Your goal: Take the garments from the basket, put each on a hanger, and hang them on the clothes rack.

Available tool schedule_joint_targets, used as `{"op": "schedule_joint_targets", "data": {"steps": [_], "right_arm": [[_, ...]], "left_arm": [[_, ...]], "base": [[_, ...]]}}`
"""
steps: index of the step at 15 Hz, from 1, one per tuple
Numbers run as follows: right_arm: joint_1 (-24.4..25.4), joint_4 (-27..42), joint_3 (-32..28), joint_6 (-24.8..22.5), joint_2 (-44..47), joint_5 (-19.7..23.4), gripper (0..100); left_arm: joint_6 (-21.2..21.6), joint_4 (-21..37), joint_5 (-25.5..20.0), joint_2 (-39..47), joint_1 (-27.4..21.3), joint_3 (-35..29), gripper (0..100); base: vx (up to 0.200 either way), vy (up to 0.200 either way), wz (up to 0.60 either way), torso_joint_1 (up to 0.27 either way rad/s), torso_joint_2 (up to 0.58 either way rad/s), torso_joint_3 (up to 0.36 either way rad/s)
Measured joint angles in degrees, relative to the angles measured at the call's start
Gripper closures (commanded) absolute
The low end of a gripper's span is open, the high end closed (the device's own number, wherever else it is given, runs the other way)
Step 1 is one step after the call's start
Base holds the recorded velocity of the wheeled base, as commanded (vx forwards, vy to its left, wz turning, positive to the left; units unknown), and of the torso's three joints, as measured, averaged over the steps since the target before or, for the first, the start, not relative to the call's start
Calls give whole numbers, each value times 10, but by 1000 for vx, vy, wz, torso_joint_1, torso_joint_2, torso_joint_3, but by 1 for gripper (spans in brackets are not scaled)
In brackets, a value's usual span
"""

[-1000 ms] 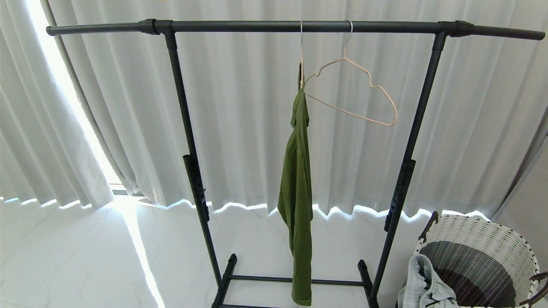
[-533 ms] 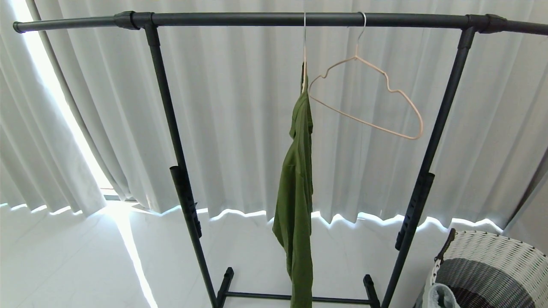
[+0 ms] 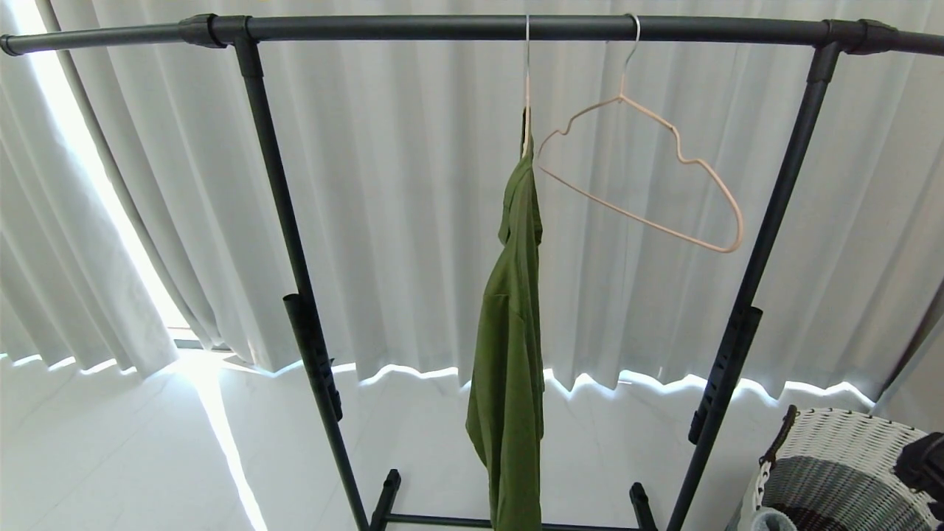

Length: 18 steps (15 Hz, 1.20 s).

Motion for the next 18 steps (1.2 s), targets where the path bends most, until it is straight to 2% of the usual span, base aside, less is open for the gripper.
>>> {"op": "schedule_joint_targets", "data": {"steps": [3,5,7,11,14,18], "right_arm": [[7,-124,-11,-81,152,8,0],[32,-156,-17,-111,210,12,0],[51,-158,-19,-112,237,8,0],[62,-158,-20,-111,259,-27,0],[62,-171,-22,-110,262,-23,0],[62,-179,-47,-110,275,-28,0]], "left_arm": [[0,0,0,-8,-1,0,0],[0,0,0,-10,-4,0,0],[-1,0,0,-11,-13,0,0],[-1,0,0,-10,-45,0,0],[-1,1,0,-10,-54,0,0],[-2,0,0,-11,-55,0,0]], "base": [[0,0,0,0,0,0],[0,0,0,0,0,0],[0,0,0,0,0,0],[0,0,0,-38,120,89],[0,0,0,-97,351,258],[0,0,0,-20,77,49]]}}
